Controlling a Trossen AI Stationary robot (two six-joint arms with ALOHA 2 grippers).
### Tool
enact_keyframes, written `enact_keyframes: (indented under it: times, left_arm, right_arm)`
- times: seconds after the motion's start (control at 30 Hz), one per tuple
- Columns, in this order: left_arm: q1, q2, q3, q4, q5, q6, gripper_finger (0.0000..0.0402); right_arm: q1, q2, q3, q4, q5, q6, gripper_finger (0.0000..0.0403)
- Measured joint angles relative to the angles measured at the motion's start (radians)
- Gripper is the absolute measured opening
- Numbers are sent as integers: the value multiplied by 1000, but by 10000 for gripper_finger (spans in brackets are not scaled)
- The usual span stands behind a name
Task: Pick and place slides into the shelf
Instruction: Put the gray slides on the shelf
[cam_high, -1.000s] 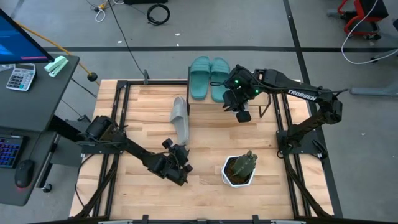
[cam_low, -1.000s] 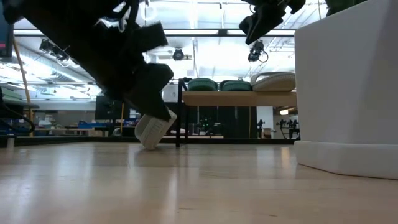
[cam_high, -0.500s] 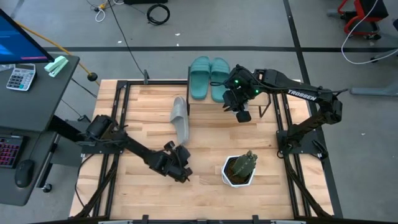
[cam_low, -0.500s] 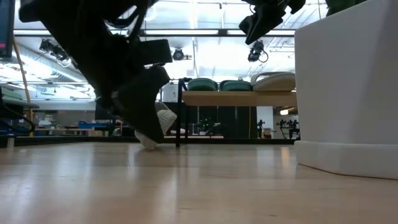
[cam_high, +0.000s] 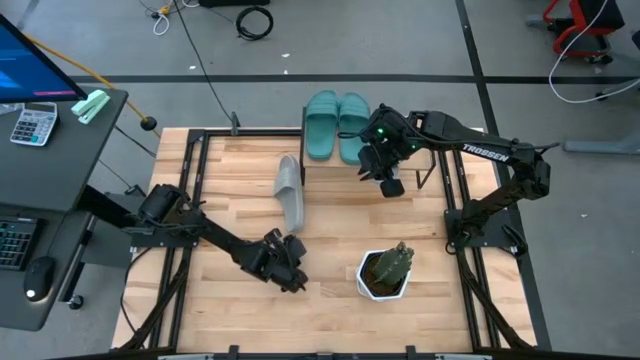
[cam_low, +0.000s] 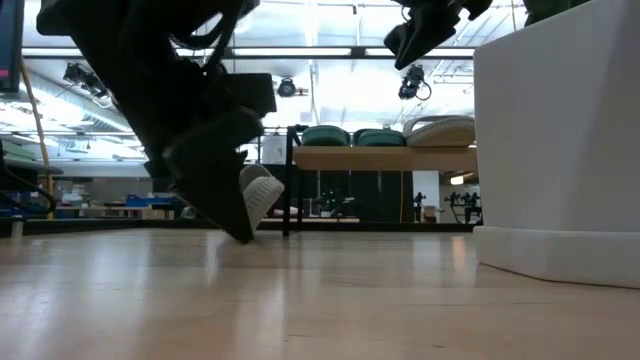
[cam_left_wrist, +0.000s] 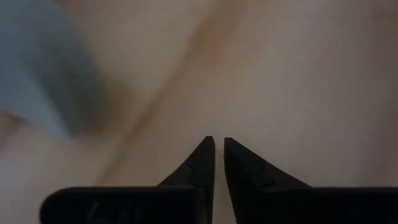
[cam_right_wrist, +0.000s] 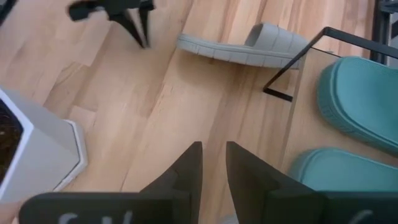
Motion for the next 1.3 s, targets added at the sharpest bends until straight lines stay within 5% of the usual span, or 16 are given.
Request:
enact_keyframes:
  times: [0.2, 0.57, 0.73, 1.07, 1.3]
  left_arm:
    - [2, 0, -1, -112, -105, -103, 102]
    - [2, 2, -1, -131, -189, -234, 273]
    - [20, 29, -1, -125, -279, -305, 311]
    - [93, 59, -1, -106, -320, -319, 283]
    - [105, 91, 0, -139, -332, -323, 146]
  right_arm:
    - [0, 0, 0, 0, -18, -2, 77]
    - [0, 0, 0, 0, -18, -25, 77]
    - [0, 0, 0, 0, -23, -28, 77]
    - [0, 0, 0, 0, -29, -32, 77]
    - [0, 0, 0, 0, -31, -32, 77]
